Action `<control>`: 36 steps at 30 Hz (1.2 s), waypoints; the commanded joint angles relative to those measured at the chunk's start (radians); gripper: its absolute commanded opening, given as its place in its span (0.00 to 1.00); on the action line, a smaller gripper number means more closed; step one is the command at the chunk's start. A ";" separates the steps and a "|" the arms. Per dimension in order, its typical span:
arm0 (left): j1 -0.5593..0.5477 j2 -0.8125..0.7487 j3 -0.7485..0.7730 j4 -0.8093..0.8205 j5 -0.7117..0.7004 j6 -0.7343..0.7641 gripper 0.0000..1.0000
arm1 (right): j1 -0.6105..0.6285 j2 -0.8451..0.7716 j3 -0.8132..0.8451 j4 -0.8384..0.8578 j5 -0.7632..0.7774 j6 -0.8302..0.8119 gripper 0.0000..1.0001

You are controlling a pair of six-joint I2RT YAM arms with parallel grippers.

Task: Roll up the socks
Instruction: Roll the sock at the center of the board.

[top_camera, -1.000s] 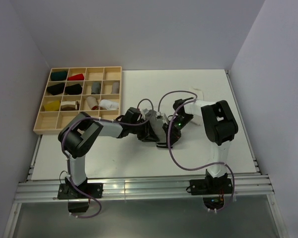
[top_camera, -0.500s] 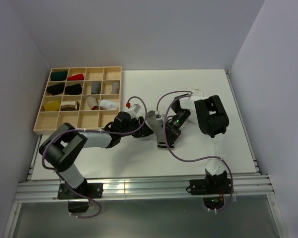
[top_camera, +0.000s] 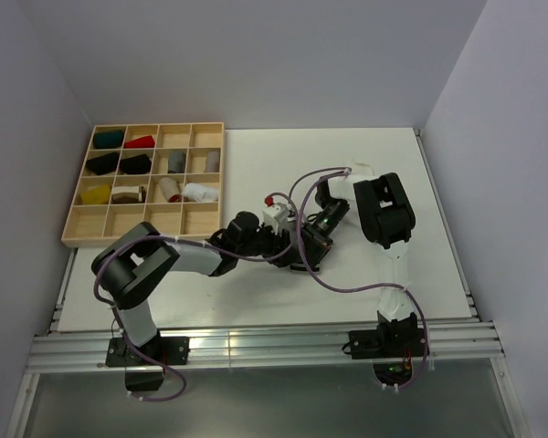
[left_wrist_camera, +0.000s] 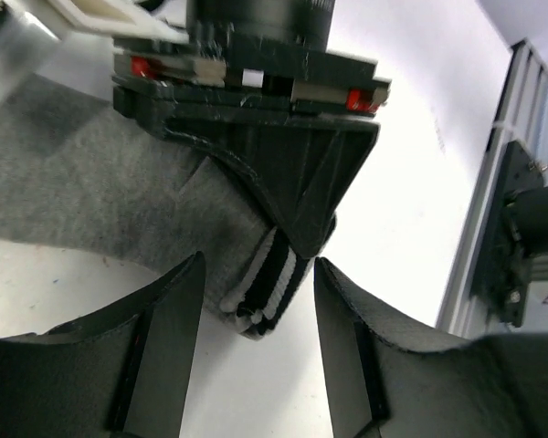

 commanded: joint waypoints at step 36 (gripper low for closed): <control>0.042 0.162 0.053 -0.241 0.019 -0.272 0.00 | -0.055 -0.323 -0.141 0.419 0.190 0.254 0.54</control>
